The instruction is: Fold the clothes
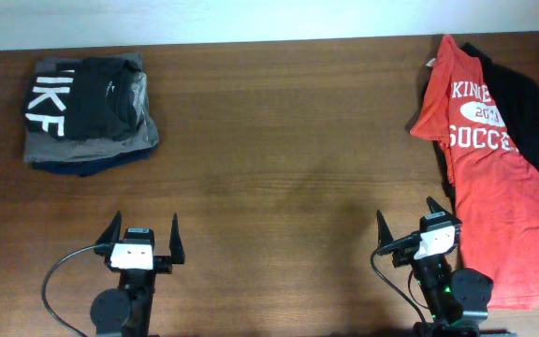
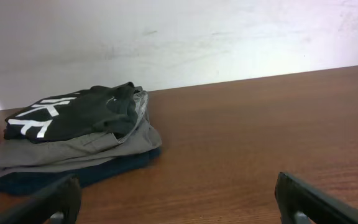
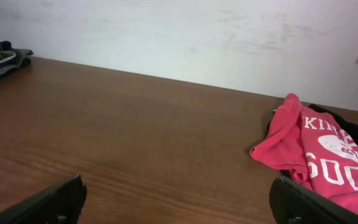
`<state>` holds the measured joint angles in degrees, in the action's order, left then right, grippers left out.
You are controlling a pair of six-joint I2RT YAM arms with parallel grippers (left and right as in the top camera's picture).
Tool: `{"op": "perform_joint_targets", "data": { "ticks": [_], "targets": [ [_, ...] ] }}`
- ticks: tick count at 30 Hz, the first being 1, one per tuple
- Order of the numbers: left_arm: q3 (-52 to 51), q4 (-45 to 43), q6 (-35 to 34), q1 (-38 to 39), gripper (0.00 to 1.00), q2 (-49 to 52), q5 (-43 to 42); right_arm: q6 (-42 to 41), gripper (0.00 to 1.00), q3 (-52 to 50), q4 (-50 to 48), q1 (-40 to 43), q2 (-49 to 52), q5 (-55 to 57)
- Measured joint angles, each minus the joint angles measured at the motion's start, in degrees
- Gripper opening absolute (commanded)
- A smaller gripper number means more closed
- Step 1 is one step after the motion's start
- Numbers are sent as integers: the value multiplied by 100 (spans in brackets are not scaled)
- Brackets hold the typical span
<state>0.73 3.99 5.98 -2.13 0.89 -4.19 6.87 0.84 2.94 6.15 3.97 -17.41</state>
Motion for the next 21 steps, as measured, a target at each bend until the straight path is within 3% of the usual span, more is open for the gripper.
{"op": "perform_joint_targets", "data": {
  "ticks": [16, 21],
  "targets": [
    [0, 7, 35, 0, 99, 0, 61, 2, 99, 0, -4, 0, 0, 0],
    [0, 2, 44, 0, 99, 0, 280, -87, 99, -11, -413, 0, 0, -94]
  ]
}}
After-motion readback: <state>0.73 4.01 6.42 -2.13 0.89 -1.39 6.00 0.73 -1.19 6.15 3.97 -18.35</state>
